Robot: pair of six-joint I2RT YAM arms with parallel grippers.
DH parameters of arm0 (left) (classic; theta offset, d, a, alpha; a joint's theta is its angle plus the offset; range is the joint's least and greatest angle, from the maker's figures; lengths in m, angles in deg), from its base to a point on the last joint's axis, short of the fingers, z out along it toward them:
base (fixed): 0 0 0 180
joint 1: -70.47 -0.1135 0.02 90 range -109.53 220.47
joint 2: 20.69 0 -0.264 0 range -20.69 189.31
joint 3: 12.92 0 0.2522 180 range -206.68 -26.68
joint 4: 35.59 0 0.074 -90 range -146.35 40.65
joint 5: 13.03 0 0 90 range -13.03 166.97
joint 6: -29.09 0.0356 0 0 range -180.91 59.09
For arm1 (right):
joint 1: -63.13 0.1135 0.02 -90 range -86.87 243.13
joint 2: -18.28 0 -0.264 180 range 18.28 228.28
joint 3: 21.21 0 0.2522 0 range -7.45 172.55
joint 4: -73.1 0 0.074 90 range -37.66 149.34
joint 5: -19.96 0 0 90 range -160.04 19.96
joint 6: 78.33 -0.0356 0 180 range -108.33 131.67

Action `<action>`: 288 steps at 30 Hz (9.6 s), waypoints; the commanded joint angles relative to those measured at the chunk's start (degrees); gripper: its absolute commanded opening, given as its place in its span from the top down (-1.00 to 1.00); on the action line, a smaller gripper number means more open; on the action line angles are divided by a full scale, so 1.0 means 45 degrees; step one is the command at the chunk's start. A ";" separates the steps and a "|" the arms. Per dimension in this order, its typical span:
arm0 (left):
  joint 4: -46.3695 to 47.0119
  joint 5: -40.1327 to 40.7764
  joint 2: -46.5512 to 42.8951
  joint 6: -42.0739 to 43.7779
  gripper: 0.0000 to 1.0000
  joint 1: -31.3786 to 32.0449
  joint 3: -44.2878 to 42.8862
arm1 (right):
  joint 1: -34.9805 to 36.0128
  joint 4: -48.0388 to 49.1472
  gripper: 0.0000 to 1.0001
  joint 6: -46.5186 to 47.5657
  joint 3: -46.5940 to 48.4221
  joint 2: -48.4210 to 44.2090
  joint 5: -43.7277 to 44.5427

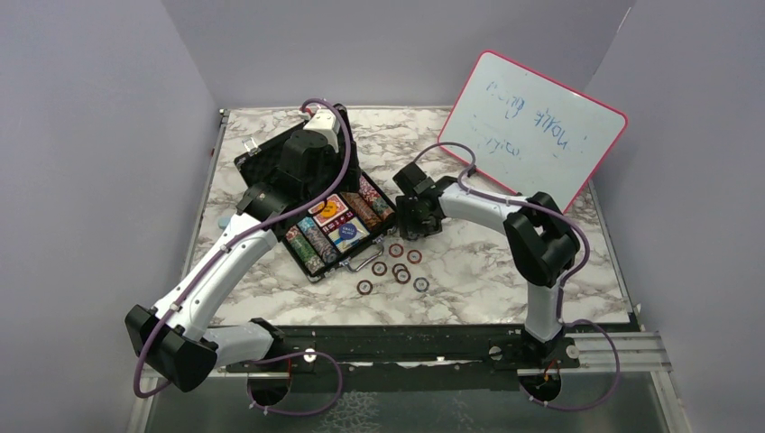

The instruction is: Pack up texas hold em set

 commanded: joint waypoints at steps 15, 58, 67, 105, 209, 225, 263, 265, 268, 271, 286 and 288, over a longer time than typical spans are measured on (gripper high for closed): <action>0.0603 -0.0196 -0.0278 -0.0116 -0.49 -0.0033 0.0173 | 0.0001 -0.0401 0.14 0.0493 0.0698 0.1135 0.1010; 0.0840 -0.0175 -0.0033 -0.0505 -0.49 -0.0033 0.0491 | 0.2639 -0.0783 0.11 0.1119 -0.3462 -0.3490 -0.0694; 0.0833 -0.0151 -0.0209 -0.0580 -0.49 -0.0033 0.0649 | 0.2852 -0.0798 -0.01 0.1258 -0.3635 -0.3224 -0.0849; 0.0844 -0.0084 -0.0054 -0.0341 -0.50 -0.0033 0.0588 | 0.3038 0.0487 0.60 0.1360 -0.3923 -0.2379 0.0566; -0.5842 -0.2949 0.4212 0.9630 1.00 0.0201 0.2219 | -0.3354 0.0670 -0.50 -0.5222 -0.1455 -0.6355 -0.2868; -0.5452 -0.0540 0.5082 0.8542 0.83 0.0201 0.1834 | -0.3707 0.0846 -0.50 -0.5047 -0.1616 -0.6347 -0.3214; 0.4945 0.0348 -0.2098 0.3183 -0.02 -0.0893 0.1668 | 0.0576 0.0674 -0.50 0.1596 -0.3160 -0.4657 -0.1525; 0.5869 0.0696 -0.2717 0.2690 -0.13 -0.0891 0.2200 | 0.1340 0.0547 -0.52 0.1797 -0.3095 -0.4286 -0.1164; 0.6577 0.1126 -0.3282 0.2181 -0.24 -0.0883 0.2695 | 0.2058 0.0298 -0.54 0.1881 -0.2925 -0.3658 -0.0927; 0.6617 0.1414 -0.3534 0.2008 -0.32 -0.0893 0.2792 | 0.2559 0.0156 -0.56 0.1951 -0.2773 -0.3214 -0.0717; 0.6189 0.1602 -0.3487 0.2526 -0.41 -0.0893 0.2918 | 0.3708 -0.0015 -0.39 0.2134 -0.2152 -0.1583 -0.0398; 0.6133 0.1636 -0.3481 0.2576 -0.41 -0.0892 0.2919 | 0.3748 0.0058 -0.30 0.2113 -0.2138 -0.1416 -0.0412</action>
